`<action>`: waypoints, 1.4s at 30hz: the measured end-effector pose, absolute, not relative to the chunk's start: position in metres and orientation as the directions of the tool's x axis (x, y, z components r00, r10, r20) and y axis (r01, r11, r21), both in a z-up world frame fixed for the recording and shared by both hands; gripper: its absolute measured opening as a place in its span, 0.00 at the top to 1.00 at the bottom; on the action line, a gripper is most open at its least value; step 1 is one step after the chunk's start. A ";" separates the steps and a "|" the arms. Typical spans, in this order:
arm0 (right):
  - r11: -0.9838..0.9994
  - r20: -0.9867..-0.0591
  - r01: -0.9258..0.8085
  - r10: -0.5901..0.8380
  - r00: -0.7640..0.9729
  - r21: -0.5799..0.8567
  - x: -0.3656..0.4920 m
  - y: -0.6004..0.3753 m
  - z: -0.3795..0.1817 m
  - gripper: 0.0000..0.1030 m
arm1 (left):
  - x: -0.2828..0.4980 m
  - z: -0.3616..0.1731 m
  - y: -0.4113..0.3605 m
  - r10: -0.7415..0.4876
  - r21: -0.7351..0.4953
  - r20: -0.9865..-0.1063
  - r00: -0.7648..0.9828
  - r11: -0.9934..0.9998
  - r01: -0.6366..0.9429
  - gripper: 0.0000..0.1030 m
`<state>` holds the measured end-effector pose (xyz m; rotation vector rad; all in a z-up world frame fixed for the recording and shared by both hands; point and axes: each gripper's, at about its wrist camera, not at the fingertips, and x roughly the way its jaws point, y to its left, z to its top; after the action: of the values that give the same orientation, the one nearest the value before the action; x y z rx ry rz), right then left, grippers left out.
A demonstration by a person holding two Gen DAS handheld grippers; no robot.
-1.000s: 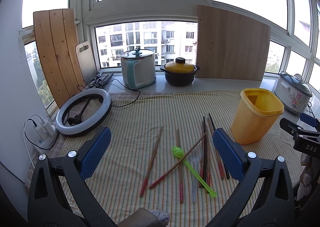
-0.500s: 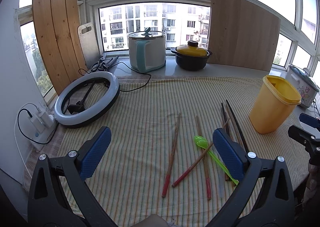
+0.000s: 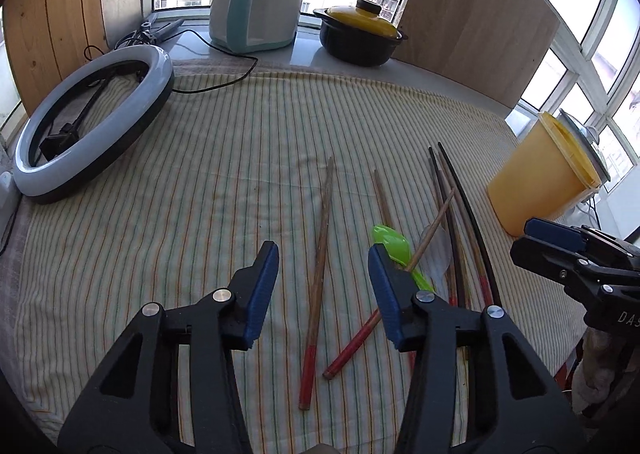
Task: Organize utensils
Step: 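Lower the left tool toward a wooden chopstick while the right tool lowers toward another chopstick, then close the left tool on a wooden chopstick while the right tool closes on another chopstick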
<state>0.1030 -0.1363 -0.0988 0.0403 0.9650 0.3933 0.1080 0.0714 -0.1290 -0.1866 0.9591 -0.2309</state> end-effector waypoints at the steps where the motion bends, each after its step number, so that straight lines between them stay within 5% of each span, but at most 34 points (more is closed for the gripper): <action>1: 0.932 -0.804 -0.287 0.340 0.489 0.220 0.110 -0.136 -0.103 0.48 | 0.111 -0.132 0.072 -0.286 -0.270 -0.791 0.541 0.956 0.110 0.57; 9: 0.937 -0.864 -0.158 0.348 0.364 0.311 0.157 -0.133 -0.132 0.66 | 0.134 -0.148 0.070 -0.320 -0.293 -0.815 0.483 0.947 0.133 0.69; 33: 0.940 -0.892 -0.020 0.330 0.308 0.341 0.198 -0.143 -0.165 0.77 | 0.185 -0.168 0.047 -0.316 -0.270 -0.868 0.382 0.948 0.170 0.80; 42: 0.935 -0.889 -0.015 0.341 0.306 0.353 0.201 -0.143 -0.169 0.83 | 0.194 -0.169 0.052 -0.310 -0.267 -0.870 0.384 0.950 0.163 0.96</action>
<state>0.2014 -0.1428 -0.1685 0.3022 1.2423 0.2405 0.1936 0.0517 -0.1687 -0.1458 1.1388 -0.3029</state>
